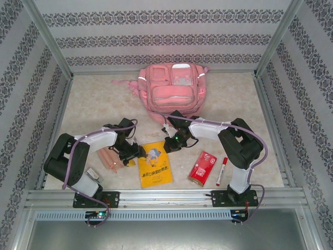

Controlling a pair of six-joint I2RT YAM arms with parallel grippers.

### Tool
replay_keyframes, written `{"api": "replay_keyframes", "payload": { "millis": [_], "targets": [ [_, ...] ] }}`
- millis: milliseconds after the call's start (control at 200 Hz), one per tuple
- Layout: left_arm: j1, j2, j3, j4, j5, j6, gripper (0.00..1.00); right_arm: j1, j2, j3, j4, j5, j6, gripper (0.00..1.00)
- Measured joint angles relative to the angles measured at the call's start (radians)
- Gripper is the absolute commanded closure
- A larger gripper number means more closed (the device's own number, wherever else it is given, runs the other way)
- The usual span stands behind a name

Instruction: Pack the student bag

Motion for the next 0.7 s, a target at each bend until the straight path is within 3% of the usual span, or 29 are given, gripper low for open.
{"api": "replay_keyframes", "payload": {
  "millis": [180, 310, 420, 610, 700],
  "targets": [
    [-0.001, -0.051, -0.067, 0.110, 0.043, -0.033, 0.62, -0.013, 0.006, -0.013, 0.039, -0.050, 0.001, 0.96],
    [-0.001, -0.058, -0.088, 0.139, 0.048, -0.050, 0.64, -0.024, 0.006, -0.021, 0.051, -0.067, 0.004, 0.96],
    [-0.001, -0.066, -0.104, 0.163, 0.053, -0.082, 0.72, -0.028, 0.007, -0.024, 0.056, -0.077, 0.005, 0.96],
    [0.000, -0.126, -0.166, 0.254, 0.055, -0.154, 0.71, -0.043, 0.002, -0.040, 0.076, -0.089, 0.009, 0.95],
    [-0.002, -0.140, -0.191, 0.306, 0.061, -0.194, 0.65, -0.054, -0.001, -0.054, 0.098, -0.102, 0.021, 0.96]
  ]
}}
